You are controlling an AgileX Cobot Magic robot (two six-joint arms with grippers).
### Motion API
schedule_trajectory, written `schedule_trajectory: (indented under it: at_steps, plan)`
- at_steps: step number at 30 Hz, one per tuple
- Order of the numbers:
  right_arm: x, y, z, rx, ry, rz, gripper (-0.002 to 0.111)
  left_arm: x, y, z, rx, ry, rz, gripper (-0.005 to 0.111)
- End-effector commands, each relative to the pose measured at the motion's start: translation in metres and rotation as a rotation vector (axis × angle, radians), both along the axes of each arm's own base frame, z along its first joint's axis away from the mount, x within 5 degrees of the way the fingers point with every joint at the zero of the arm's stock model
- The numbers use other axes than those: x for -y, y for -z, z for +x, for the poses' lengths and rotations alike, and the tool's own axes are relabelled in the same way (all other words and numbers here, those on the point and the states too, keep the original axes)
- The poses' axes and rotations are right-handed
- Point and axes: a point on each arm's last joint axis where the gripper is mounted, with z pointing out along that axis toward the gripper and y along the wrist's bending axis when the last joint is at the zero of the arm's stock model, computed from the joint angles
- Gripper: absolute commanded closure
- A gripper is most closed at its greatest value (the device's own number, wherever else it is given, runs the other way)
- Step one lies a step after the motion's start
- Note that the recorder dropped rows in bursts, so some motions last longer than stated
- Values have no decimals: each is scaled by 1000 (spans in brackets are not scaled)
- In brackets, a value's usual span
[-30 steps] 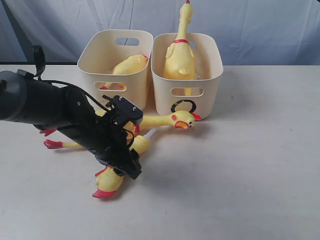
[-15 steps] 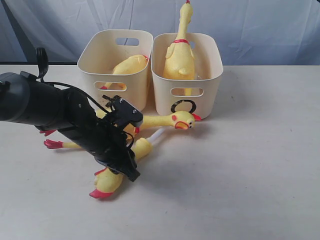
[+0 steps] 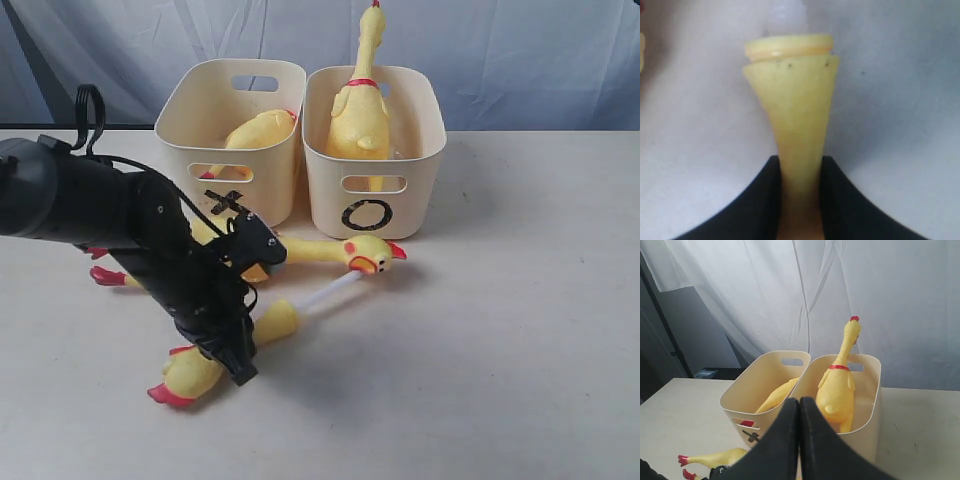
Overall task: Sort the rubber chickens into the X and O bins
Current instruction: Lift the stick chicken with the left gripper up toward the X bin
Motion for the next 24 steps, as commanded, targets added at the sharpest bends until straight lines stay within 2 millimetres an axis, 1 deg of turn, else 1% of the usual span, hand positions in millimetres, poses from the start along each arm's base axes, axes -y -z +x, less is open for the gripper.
schedule_trajectory:
  at_steps: [1, 3, 6, 8, 11, 13, 19, 24]
  plan:
    - [1, 2, -2, -3, 0, -6, 109, -6, 1, -16, -156, 120, 81, 107]
    - [1, 3, -2, -14, -4, -10, 109, -6, -2, -17, -180, 130, 84, 107]
    - [0, 6, -3, -47, -15, -24, 109, -5, -16, -21, -195, 160, 66, 107]
    - [-1, 9, -4, -77, -25, -38, 109, -7, -28, -24, -194, 178, 55, 107]
    - [-2, 15, -7, -147, -49, -67, 109, -9, -52, -31, -172, 189, 26, 107]
    - [-2, 18, -8, -179, -58, -72, 109, -10, -65, -36, -161, 192, 5, 107]
    - [-3, 23, -11, -235, -77, -95, 109, -17, -100, -50, -117, 205, -45, 107]
    - [-3, 24, -11, -244, -79, -104, 109, -21, -125, -61, -63, 207, -96, 107]
